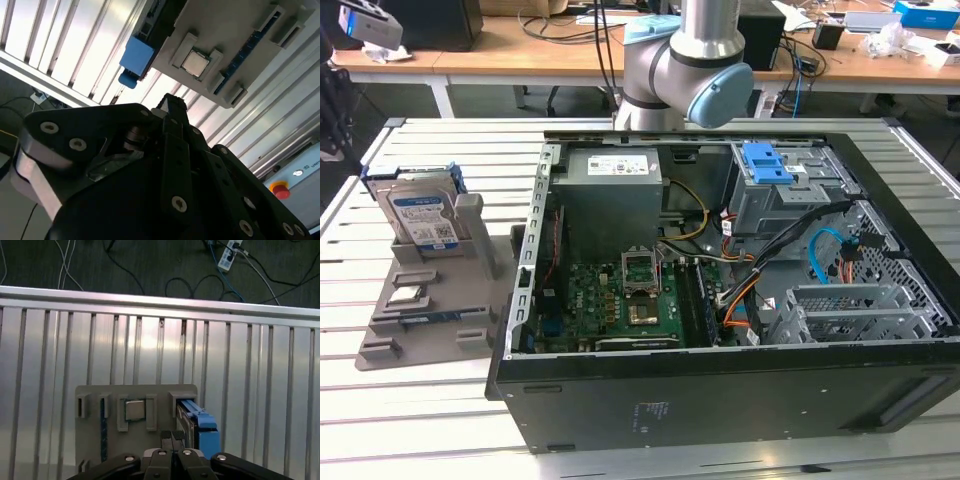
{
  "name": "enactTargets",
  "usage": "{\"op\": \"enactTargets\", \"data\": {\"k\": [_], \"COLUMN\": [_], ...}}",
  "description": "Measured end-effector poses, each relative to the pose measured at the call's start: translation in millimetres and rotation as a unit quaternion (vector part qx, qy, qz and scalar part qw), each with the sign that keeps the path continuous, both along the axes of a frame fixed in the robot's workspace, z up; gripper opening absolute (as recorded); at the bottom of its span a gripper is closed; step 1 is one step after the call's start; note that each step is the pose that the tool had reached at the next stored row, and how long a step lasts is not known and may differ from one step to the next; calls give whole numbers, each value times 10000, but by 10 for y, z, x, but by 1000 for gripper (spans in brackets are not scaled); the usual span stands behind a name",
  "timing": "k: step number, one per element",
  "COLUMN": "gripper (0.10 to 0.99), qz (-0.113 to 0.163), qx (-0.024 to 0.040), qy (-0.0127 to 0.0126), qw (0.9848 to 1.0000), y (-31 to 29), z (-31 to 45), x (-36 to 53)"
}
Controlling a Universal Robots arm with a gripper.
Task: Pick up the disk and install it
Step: 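Pick up the disk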
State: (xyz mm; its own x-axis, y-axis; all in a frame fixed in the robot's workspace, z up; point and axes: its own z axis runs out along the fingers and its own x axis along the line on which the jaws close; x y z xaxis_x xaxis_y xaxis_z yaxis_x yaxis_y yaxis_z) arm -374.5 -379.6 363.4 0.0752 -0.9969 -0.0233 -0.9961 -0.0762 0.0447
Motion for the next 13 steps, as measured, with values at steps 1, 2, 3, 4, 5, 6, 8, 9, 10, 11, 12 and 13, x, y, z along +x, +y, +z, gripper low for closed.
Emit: {"op": "enactTargets", "data": {"k": [1, 2, 3, 4, 5, 6, 8, 9, 10, 11, 12, 13], "gripper": [106, 106, 106, 106, 106, 106, 106, 106, 106, 106, 106, 106], "qz": [85, 156, 253, 358, 478, 599, 736, 794, 887, 969, 1061, 1118], "qx": [0, 0, 0, 0, 0, 0, 0, 0, 0, 0, 0, 0], "qy": [0, 0, 0, 0, 0, 0, 0, 0, 0, 0, 0, 0], "qw": [10000, 9999, 9997, 9994, 9989, 9982, 9973, 9968, 9961, 9953, 9944, 9937], "y": [0, 0, 0, 0, 0, 0, 0, 0, 0, 0, 0, 0], "z": [0, 0, 0, 0, 0, 0, 0, 0, 0, 0, 0, 0], "x": [0, 0, 0, 0, 0, 0, 0, 0, 0, 0, 0, 0]}}
